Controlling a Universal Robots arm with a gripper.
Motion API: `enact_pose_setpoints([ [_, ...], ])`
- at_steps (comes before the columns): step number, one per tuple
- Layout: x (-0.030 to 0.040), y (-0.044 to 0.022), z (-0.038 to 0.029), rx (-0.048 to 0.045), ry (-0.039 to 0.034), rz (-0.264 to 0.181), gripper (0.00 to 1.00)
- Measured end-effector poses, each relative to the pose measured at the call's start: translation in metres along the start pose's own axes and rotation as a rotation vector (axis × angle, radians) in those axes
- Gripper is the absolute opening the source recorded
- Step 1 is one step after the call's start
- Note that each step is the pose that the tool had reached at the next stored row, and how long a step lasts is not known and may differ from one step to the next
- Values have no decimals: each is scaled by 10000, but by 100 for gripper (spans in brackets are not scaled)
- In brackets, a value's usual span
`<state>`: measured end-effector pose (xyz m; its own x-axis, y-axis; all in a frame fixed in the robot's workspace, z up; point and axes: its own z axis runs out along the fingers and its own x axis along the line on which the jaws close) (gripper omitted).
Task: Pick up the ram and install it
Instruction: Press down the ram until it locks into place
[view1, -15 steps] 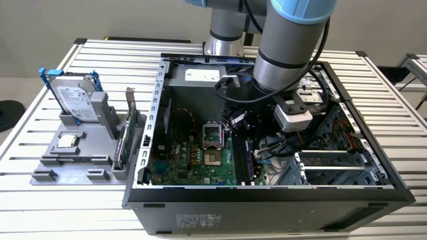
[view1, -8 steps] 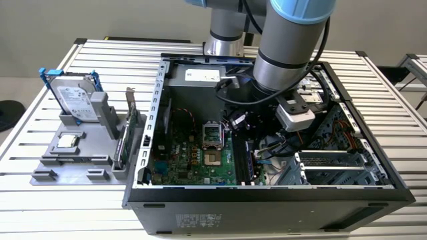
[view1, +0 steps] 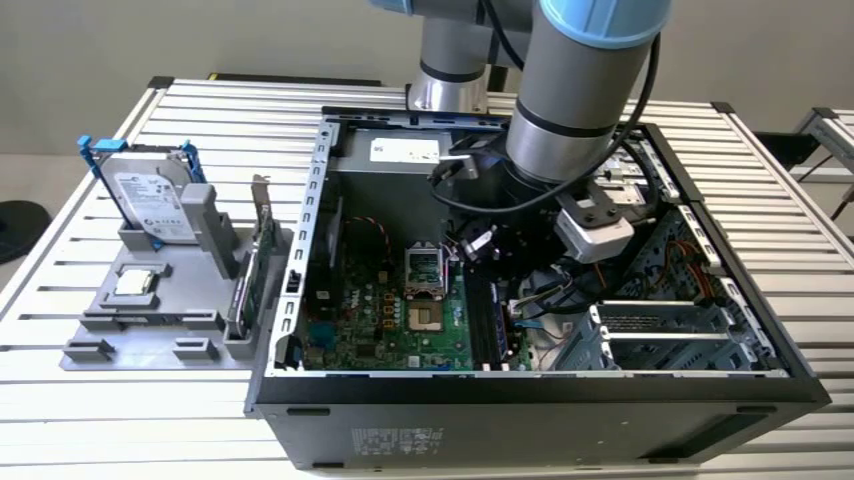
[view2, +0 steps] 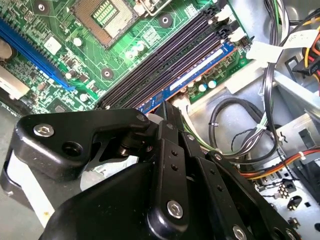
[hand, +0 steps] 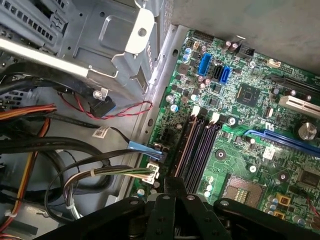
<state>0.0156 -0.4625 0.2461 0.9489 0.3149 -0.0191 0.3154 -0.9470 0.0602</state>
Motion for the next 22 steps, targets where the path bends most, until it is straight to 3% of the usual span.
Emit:
enact_pose_setpoints([
  [22, 0, -3, 42, -21, 69, -1172, 0],
])
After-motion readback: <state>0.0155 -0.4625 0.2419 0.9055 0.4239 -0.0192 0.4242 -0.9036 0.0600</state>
